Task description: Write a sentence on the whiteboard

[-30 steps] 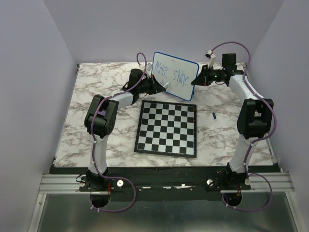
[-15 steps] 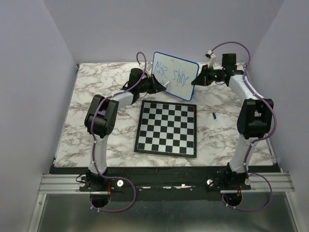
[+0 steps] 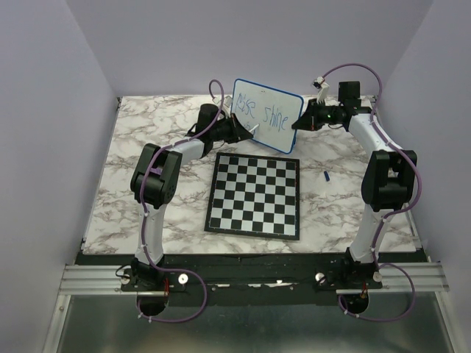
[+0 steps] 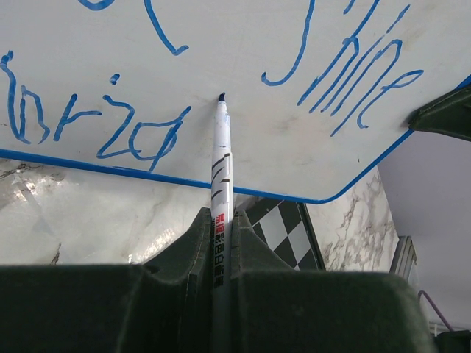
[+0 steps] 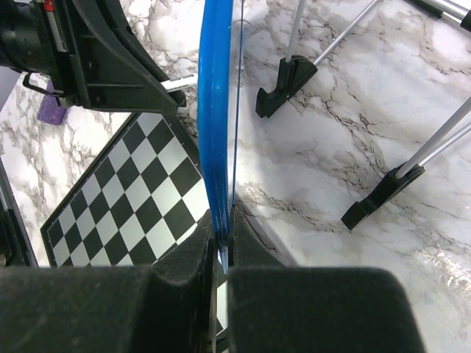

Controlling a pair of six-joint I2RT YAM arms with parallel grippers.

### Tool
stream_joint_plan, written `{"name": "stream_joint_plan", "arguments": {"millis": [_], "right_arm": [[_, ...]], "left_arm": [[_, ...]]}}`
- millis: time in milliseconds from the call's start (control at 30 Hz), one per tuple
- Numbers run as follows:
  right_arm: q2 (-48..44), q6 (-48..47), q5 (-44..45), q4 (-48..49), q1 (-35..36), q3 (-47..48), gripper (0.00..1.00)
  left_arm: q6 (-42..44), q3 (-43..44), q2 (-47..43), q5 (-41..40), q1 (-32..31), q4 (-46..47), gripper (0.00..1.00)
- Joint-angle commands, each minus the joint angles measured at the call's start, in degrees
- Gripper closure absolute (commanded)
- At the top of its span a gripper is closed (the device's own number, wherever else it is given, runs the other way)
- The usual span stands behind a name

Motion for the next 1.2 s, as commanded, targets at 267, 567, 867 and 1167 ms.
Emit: {"name": "stream_joint_plan", "arguments": {"millis": [267,567,867,1167], "right_arm": [[0.77,-0.57,-2.71,-0.49,0.17,-0.19,1.0],[0.68,-0.49,-2.71,-0.4,0.26,-0.19,1.0],[0.59,-0.4,-2.79,-0.57,0.26,-0.19,1.0],[0.59,-0.4,-2.79,-0.49,0.26,-0.19,1.0]], "left_arm": [[1.88,1.84,1.17,-0.03,0.01,-3.88,1.0],[2.41,1.4,1.17,0.5,0.01,-5.38,1.0],[3.2,-0.45,0.91,1.12,0.01,-6.08,1.0],[3.37,-2.03,0.99,1.47,-0.08,-6.26,1.0]]}}
